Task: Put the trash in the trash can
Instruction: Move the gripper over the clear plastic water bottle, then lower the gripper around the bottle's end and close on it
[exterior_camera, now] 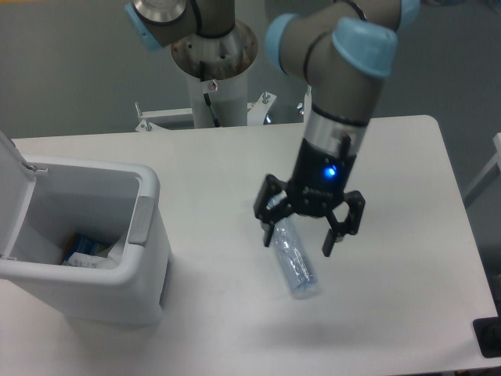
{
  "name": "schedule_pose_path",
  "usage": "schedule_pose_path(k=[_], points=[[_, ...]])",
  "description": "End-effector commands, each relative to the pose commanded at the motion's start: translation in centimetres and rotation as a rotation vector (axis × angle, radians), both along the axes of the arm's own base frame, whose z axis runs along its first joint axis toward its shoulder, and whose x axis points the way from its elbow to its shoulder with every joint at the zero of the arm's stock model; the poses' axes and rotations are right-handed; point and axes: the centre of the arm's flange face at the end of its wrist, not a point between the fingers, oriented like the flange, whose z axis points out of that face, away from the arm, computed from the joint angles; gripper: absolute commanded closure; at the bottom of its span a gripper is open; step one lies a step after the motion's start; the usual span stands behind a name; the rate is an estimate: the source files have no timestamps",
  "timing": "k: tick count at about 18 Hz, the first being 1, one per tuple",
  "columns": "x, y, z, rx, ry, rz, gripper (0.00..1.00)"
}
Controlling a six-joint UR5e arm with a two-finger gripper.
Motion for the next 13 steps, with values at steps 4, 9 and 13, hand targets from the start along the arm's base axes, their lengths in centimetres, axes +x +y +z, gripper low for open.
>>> schedule_pose_path(k=[4, 9, 13], points=[[-1.7, 1.8, -2.5, -0.094, -0.017, 0.01, 0.0], [-1.9, 3.0, -5.2, -0.229, -0.069, 0.017, 0.0], [-2.7, 4.0, -6.0, -0.299, -0.079, 0.047, 0.0]])
